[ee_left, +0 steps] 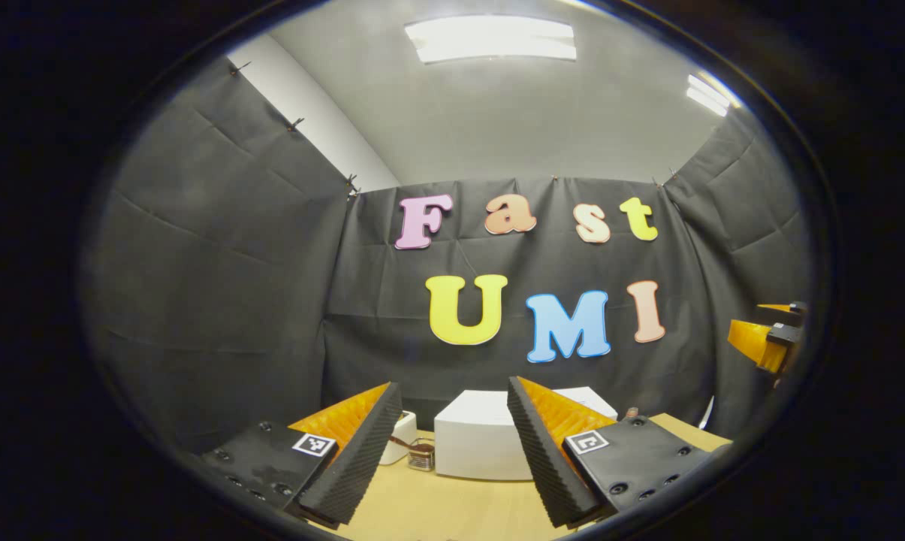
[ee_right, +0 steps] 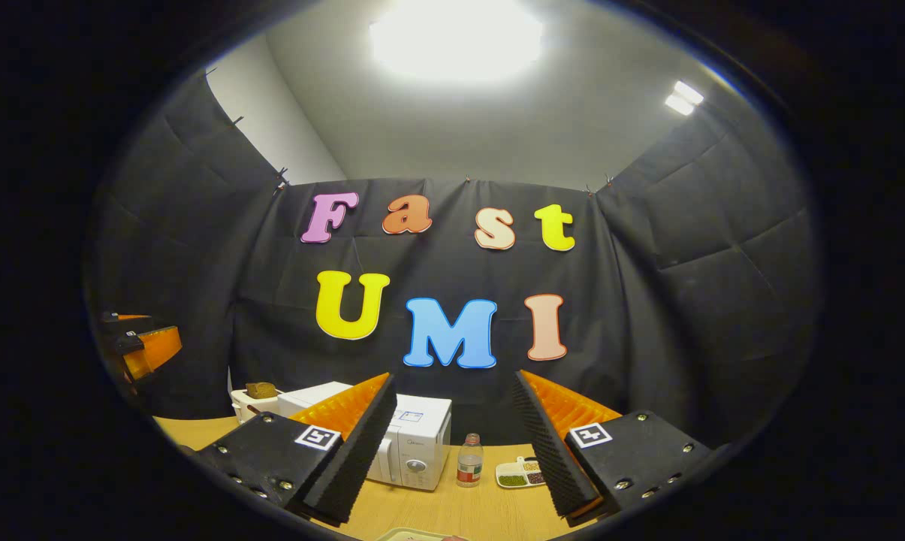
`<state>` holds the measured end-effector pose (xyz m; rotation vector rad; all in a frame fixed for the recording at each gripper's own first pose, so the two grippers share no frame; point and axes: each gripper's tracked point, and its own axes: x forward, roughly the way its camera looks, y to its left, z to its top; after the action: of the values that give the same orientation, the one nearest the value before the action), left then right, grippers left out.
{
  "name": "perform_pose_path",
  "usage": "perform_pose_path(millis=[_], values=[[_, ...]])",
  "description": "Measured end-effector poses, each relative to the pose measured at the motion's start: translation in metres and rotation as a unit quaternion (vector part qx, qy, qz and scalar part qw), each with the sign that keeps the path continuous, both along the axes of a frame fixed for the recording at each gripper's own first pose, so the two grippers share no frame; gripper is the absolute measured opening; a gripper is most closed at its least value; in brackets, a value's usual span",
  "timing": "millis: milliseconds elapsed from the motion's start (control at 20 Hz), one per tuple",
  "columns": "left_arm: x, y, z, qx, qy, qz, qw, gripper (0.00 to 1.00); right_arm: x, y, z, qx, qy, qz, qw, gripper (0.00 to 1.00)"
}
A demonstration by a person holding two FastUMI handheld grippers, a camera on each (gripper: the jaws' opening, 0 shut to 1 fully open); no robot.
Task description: Open the microwave oven with the left hand, put the food in, and close the microwave oven.
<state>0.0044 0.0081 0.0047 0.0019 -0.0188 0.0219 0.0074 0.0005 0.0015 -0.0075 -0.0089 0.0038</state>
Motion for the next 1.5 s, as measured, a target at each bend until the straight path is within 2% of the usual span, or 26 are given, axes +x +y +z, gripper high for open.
perform_pose_path(millis=[600,650,750,800,900,1250,1500], values=[[-0.003,-0.003,-0.004,-0.008,0.002,-0.005,1.000,0.97,-0.004,-0.003,-0.001,-0.008,-0.001,-0.002,1.000,0.95],[-0.002,-0.002,-0.007,-0.009,0.005,-0.006,1.000,0.94,-0.004,-0.004,-0.003,-0.007,0.002,-0.003,1.000,0.95],[0.001,-0.001,-0.010,-0.014,0.009,-0.007,1.000,0.94,-0.006,-0.002,-0.007,-0.005,0.008,-0.004,1.000,0.95],[0.001,-0.001,-0.013,-0.017,0.011,-0.008,1.000,0.97,-0.008,-0.003,-0.007,-0.006,0.008,-0.005,1.000,0.95],[0.004,-0.002,-0.016,-0.024,0.015,-0.012,1.000,0.95,-0.011,-0.004,-0.007,-0.013,0.007,-0.007,1.000,0.95],[0.029,-0.026,-0.029,-0.042,0.024,-0.046,0.998,0.94,-0.019,-0.014,-0.006,-0.017,0.008,-0.021,1.000,0.95],[0.058,-0.050,-0.048,-0.074,0.037,-0.073,0.994,0.94,-0.030,-0.032,-0.001,-0.025,0.005,-0.045,0.999,0.95]])
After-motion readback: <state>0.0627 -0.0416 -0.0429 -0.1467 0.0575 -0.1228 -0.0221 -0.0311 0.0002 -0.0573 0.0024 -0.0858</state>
